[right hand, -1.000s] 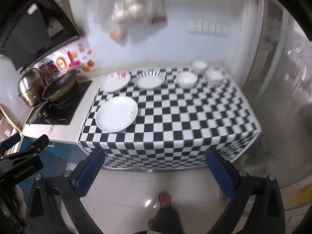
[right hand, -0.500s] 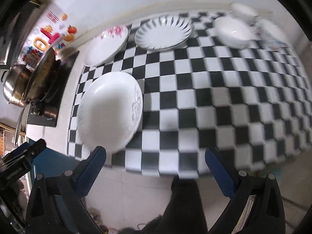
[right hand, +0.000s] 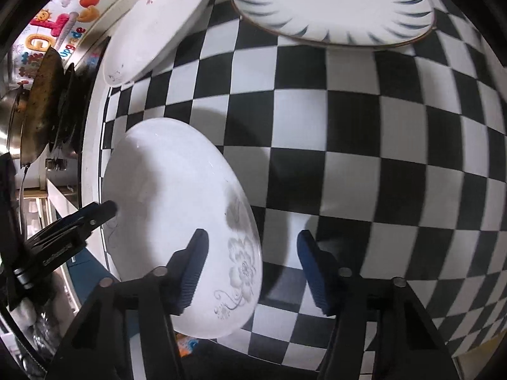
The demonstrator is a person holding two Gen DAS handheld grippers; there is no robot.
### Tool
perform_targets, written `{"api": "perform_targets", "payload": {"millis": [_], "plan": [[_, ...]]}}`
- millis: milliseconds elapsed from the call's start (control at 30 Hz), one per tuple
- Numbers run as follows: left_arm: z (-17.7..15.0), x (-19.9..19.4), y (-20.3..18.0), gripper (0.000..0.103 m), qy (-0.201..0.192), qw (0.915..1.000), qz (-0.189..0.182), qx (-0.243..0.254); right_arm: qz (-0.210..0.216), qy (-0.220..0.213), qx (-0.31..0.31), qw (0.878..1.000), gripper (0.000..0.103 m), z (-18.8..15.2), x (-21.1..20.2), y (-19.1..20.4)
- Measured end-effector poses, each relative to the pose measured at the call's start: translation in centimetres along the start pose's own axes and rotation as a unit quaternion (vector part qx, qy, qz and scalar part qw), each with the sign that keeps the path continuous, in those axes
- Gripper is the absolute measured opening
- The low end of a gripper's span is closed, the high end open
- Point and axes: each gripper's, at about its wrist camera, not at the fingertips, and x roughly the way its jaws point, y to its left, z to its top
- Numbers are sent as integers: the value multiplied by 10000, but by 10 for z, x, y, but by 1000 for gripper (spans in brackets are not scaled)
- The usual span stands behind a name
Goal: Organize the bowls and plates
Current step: 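Grasp the rim of the plain white plate with both tools, then lift the white plate with both tools toward the pink-rose plate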
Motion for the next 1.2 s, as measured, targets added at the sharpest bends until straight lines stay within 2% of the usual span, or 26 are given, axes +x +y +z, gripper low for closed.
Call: {"api": "perform_targets", "payload": {"millis": [33, 67, 100, 133, 167, 200, 300, 533, 700, 933, 1200], "plan": [[0, 4, 0, 42, 88, 9999, -70, 49, 52, 87, 41, 9999, 53, -2, 3, 1], [-1, 8, 0, 40, 177, 9996, -208, 89, 89, 167, 82, 9998, 52, -2, 7, 1], [-3, 9, 1, 39, 222, 9989, -397, 85, 97, 142, 102, 9998, 48, -2, 7, 3], [-4, 7, 1, 39, 184, 9991, -385, 80, 116, 177, 108, 9997, 37, -3, 9, 5], [-5, 5, 1, 39, 175, 9991, -368, 112, 192, 283, 148, 9993, 30, -4, 12, 6], [-6, 3, 1, 38, 179, 9991, -364, 127, 286, 383, 186, 9987, 27, -6, 16, 6], [-8, 0, -3, 38, 148, 9993, -277, 191, 86, 269, 117, 9995, 21, -10, 15, 9], [-10, -5, -51, 38, 12, 9985, -117, 541, 57, 71, 152, 9998, 21, -18, 0, -7], [-8, -18, -101, 38, -78, 9960, -257, 848, 20, -195, 339, 9992, 21, -26, -37, -41], [-2, -19, -166, 38, -12, 9908, -363, 1301, -73, -419, 670, 9968, 20, -30, -71, -87], [23, -2, -187, 38, 170, 9881, -264, 1507, -30, -433, 994, 9941, 20, -38, -74, -131]]}}
